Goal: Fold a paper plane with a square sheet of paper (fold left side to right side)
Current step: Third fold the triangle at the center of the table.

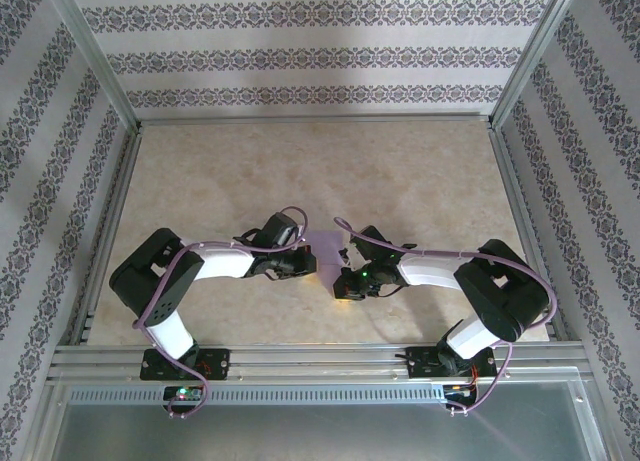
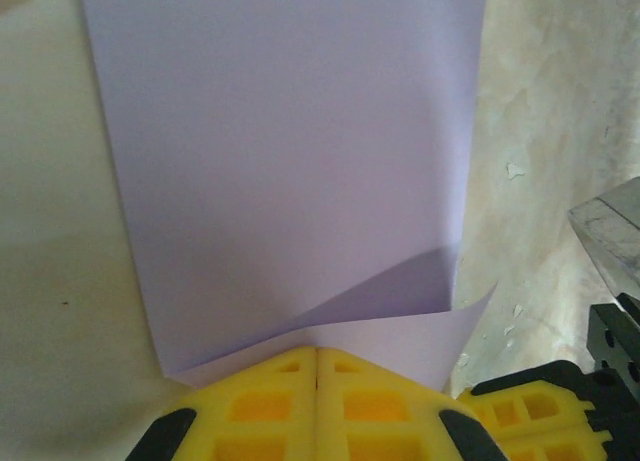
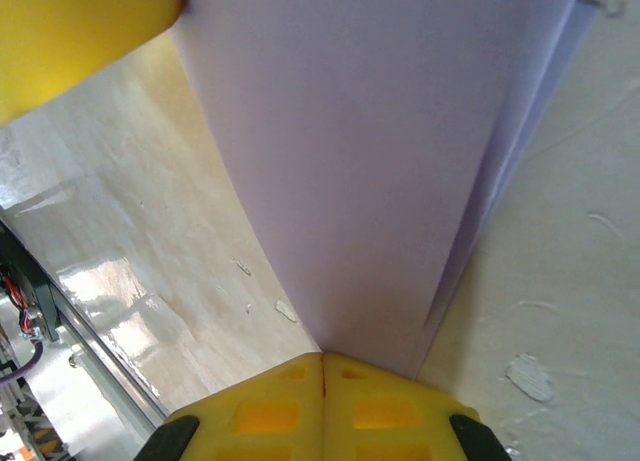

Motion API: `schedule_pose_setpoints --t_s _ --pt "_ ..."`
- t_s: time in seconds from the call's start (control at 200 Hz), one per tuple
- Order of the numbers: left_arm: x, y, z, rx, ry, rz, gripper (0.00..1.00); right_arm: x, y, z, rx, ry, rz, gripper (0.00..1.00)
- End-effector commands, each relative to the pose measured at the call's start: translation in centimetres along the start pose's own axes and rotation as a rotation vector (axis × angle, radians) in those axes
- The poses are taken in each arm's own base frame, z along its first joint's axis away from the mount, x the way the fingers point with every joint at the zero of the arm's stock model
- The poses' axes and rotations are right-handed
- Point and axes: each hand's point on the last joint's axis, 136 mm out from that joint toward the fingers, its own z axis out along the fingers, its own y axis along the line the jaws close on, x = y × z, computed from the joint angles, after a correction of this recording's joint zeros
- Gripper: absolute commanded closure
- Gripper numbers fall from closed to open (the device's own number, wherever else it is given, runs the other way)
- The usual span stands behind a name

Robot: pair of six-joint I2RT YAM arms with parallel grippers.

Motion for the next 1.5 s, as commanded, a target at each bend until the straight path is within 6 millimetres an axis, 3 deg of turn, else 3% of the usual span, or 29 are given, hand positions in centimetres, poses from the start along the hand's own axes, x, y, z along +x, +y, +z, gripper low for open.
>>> schedule_pose_setpoints --t_s 0.0,0.32,0.57,0.864,1.149,1.494 --pt "0.5 1.2 0.3 -0.073 0.022 -0.035 1.00 0.4 -1.9 -0.5 0.109 -0.004 0.035 1.00" --pt "1.5 2.8 0.3 -0.167 0.057 -0.055 1.00 -1.7 3.5 -2.3 0.000 -0.077 -0.027 1.00" --pt "1.7 2.8 0.5 -0.197 0.074 -0.037 1.00 -3.7 4.8 -1.0 0.002 -0.115 -0.038 1.00" --pt "1.7 2.9 0.6 -0.201 0.078 -0.039 1.00 -4.3 3.0 0.9 0.081 -0.103 -0.005 1.00" --pt "1.7 3.2 0.5 -0.229 0.083 -0.029 1.00 -1.9 0.2 1.2 0.159 -0.040 0.050 1.00" --pt "1.6 3.7 0.5 -0.256 0.094 -0.012 1.00 0.5 -2.0 0.0 0.244 0.003 0.065 1.00"
